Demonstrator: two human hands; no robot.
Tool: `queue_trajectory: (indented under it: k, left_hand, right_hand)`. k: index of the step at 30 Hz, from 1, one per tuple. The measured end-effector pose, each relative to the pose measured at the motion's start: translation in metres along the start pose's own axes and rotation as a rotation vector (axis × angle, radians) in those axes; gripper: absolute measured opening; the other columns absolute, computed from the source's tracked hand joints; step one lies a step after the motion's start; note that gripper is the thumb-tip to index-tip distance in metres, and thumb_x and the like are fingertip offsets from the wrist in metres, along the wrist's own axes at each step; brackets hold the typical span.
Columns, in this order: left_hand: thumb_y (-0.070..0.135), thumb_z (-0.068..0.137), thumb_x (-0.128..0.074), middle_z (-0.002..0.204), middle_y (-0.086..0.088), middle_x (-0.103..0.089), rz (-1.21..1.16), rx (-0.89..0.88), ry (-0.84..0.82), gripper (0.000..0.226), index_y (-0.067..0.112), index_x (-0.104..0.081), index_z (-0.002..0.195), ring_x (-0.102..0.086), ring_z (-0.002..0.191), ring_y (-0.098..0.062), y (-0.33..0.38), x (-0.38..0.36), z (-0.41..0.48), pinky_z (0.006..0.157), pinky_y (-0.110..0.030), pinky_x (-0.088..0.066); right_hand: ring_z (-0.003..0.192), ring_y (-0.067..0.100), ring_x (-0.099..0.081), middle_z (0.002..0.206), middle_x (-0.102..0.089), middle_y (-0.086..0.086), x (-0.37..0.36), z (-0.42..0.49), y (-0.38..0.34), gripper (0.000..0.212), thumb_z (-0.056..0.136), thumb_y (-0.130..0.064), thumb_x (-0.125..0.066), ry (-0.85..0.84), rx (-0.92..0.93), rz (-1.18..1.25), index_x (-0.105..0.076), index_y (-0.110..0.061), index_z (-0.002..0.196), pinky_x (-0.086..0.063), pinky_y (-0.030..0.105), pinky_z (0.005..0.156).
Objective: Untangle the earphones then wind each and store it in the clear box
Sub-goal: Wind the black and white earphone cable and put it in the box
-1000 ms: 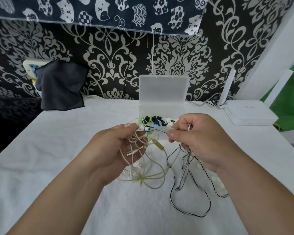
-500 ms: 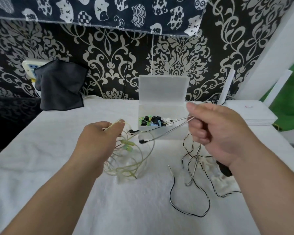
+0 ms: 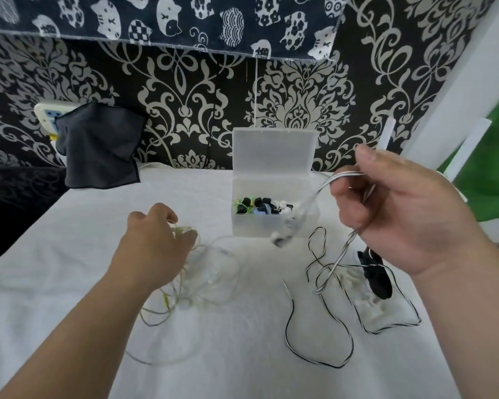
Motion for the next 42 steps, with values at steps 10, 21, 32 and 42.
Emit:
queue_trajectory:
  k: [10,21,32,42]
  left_hand:
    - [0.072,0.088,-0.046,0.128,0.013,-0.058,0.872,-0.263,-0.090,0.056,0.037,-0.051,0.131,-0.058,0.115,-0.015,0.036,-0.002,-0.023,0.087,-0.029,-0.047]
    - [0.025,0.091,-0.070,0.089,0.002,-0.074,-0.480,-0.631,-0.562,0.011,0.032,-0.069,0.100,-0.069,0.083,-0.007,0.122,-0.061,-0.073,0.084,-0.040,-0.057]
    - [0.034,0.098,-0.058,0.056,-0.011,-0.039,-0.754,-0.164,-0.060,0.031,0.011,-0.066,0.079,-0.034,0.050,-0.021,0.082,-0.030,-0.031,0.043,-0.024,-0.028]
    - [0.022,0.100,-0.054,0.047,0.000,-0.028,-0.870,-0.247,-0.265,0.028,0.010,-0.057,0.075,-0.021,0.043,-0.014,0.105,-0.039,-0.048,0.048,-0.026,-0.016]
  right_hand:
    - [0.040,0.014,-0.036,0.063,-0.062,0.011,0.016,-0.006,0.030,0.026,0.095,-0.021,-0.059,-0.115,-0.247,-0.531,-0.066,-0.007,0.074,-0.027,0.020,0.039]
    - [0.045,0.010,-0.039,0.056,-0.049,0.001,0.014,-0.018,0.045,0.016,0.095,-0.014,-0.062,-0.275,-0.292,-0.543,-0.074,-0.007,0.087,-0.031,0.017,0.042]
    - [0.045,0.015,-0.055,0.053,-0.060,0.001,0.140,-0.012,0.033,0.010,0.085,-0.014,-0.073,0.248,-0.279,-1.036,-0.069,-0.010,0.077,-0.047,0.027,0.051]
    - [0.057,0.021,-0.050,0.058,-0.050,0.000,0.151,-0.010,0.075,0.050,0.075,-0.052,-0.077,0.207,-0.507,-1.449,-0.052,-0.010,0.063,-0.033,0.028,0.053]
Point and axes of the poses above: each hand's wrist, its own z-axis towards the middle knuckle, its own x-axis out of the back of the hand, y = z × x, the point moved 8 cm from there along z, towards the middle knuckle
